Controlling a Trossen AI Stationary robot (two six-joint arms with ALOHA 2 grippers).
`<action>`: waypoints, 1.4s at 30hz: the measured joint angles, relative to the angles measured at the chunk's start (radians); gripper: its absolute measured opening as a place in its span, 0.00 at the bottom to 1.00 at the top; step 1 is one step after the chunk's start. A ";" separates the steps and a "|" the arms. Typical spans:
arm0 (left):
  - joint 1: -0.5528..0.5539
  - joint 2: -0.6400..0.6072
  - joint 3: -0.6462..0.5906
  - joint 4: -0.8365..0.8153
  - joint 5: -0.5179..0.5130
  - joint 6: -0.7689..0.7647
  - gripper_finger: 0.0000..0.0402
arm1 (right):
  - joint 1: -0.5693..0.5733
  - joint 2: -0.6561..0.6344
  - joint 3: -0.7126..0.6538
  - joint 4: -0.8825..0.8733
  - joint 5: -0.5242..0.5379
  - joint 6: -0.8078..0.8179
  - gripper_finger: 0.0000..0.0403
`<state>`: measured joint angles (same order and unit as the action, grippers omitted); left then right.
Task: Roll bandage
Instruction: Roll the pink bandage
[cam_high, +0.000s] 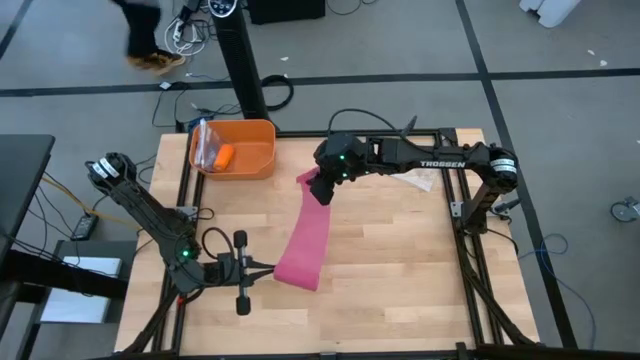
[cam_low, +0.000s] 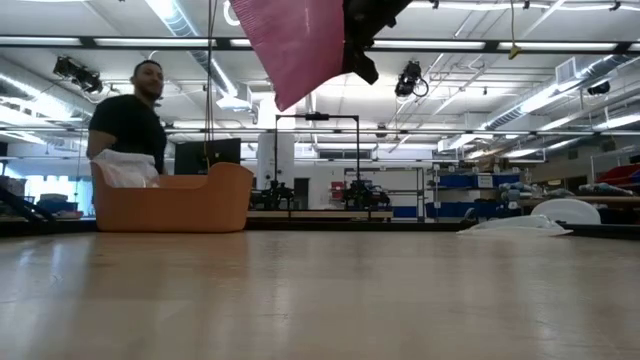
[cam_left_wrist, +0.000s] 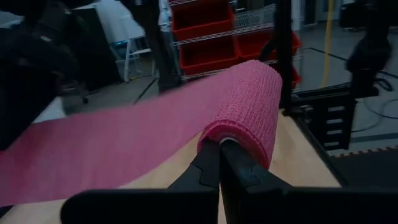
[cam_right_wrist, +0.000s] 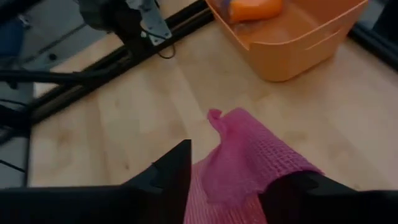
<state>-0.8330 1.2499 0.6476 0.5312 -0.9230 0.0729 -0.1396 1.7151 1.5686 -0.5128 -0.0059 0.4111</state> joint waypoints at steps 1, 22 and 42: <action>0.000 0.000 0.000 0.000 0.006 0.000 0.00 | 0.002 -0.001 0.000 0.003 -0.010 0.012 0.44; 0.000 0.000 0.000 -0.006 0.038 -0.067 0.00 | -0.022 -0.001 0.001 -0.029 -0.454 0.523 0.63; 0.017 -0.064 0.098 0.053 -0.079 0.157 0.00 | 0.236 -0.267 -0.360 0.186 0.055 -0.246 0.62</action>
<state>-0.8155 1.1863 0.7453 0.5842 -1.0017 0.2297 0.0960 1.4484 1.2090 -0.3266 0.0487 0.1651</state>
